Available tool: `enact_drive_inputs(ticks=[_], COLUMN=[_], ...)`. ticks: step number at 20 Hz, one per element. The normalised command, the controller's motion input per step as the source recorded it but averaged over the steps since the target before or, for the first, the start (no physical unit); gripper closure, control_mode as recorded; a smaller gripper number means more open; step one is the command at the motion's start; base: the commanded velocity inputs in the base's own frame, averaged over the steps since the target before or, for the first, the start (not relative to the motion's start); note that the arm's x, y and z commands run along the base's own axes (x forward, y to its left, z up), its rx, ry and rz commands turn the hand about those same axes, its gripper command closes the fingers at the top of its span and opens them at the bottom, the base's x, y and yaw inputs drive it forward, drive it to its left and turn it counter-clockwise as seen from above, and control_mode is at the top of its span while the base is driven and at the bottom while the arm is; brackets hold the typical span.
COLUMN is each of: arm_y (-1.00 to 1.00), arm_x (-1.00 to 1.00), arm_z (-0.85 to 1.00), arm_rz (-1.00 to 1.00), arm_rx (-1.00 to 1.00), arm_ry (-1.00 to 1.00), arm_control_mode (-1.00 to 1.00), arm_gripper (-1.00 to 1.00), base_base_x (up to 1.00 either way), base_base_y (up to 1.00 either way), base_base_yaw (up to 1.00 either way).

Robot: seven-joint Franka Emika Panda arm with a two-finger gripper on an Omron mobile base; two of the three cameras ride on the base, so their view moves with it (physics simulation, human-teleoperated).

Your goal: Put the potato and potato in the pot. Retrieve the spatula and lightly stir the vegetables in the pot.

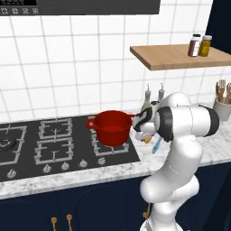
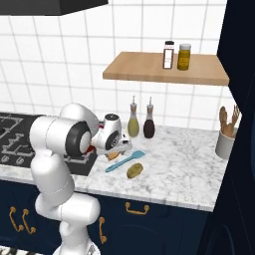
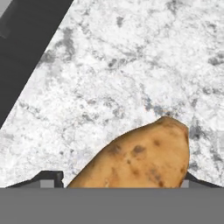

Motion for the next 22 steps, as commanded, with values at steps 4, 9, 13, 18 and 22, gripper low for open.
enact_drive_inputs(ticks=[4,9,13,18,22], arm_y=[0.31,0.15,0.19,0.74,0.93], arm_x=[-0.65,-0.78,-0.6,0.07,0.75], arm_z=[1.0,1.0,1.0,0.94,0.54], arm_rz=[-0.08,-0.06,-0.03,0.0,0.0], arm_rx=[-0.03,-0.01,0.0,-0.05,-0.02], arm_ry=[0.0,0.0,0.0,-0.02,-0.01], arm_control_mode=[-1.0,-1.0,-1.0,-1.0,-1.0], arm_gripper=[1.0,1.0,1.0,1.0,1.0], base_base_x=[0.0,0.0,0.0,0.0,0.0], base_base_y=[0.0,0.0,0.0,0.0,0.0], base_base_yaw=[0.0,0.0,0.0,0.0,0.0])
